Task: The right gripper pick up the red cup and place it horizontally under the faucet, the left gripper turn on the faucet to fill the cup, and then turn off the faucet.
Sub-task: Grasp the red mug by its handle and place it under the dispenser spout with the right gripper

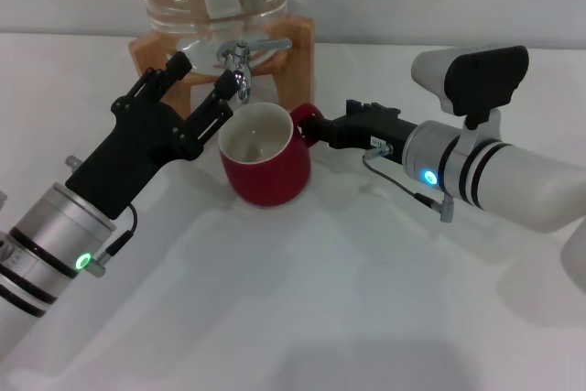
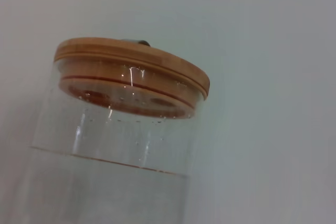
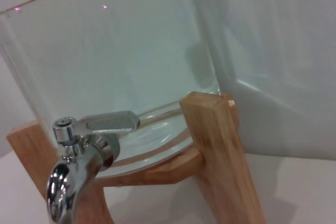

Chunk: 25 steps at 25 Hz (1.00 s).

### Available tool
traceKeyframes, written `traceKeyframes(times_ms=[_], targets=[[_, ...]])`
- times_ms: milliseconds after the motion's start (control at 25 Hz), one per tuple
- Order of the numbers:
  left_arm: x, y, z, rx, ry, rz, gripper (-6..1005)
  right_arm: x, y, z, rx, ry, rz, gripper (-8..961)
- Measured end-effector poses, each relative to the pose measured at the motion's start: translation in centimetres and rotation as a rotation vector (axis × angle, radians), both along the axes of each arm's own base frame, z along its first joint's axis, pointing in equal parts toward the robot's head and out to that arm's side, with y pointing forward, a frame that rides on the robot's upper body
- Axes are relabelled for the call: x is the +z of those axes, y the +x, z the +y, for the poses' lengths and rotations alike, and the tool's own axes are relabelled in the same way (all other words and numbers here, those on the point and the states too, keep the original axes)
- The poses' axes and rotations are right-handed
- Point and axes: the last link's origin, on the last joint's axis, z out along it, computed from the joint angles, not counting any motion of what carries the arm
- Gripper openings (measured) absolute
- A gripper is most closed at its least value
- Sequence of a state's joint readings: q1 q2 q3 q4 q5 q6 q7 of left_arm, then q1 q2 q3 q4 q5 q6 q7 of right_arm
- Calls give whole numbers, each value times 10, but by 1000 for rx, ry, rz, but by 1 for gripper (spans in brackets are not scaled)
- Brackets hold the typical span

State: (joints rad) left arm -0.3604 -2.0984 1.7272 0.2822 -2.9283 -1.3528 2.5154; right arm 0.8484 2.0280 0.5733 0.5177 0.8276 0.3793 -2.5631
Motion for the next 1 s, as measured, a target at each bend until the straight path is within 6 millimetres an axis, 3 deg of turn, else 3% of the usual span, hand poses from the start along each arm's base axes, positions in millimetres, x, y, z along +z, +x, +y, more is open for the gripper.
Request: traceKeyframes(times_ms=[1000], targets=[[1,-2,-1,5,1,3,756,1,-7,9,41,-7,-64,864]])
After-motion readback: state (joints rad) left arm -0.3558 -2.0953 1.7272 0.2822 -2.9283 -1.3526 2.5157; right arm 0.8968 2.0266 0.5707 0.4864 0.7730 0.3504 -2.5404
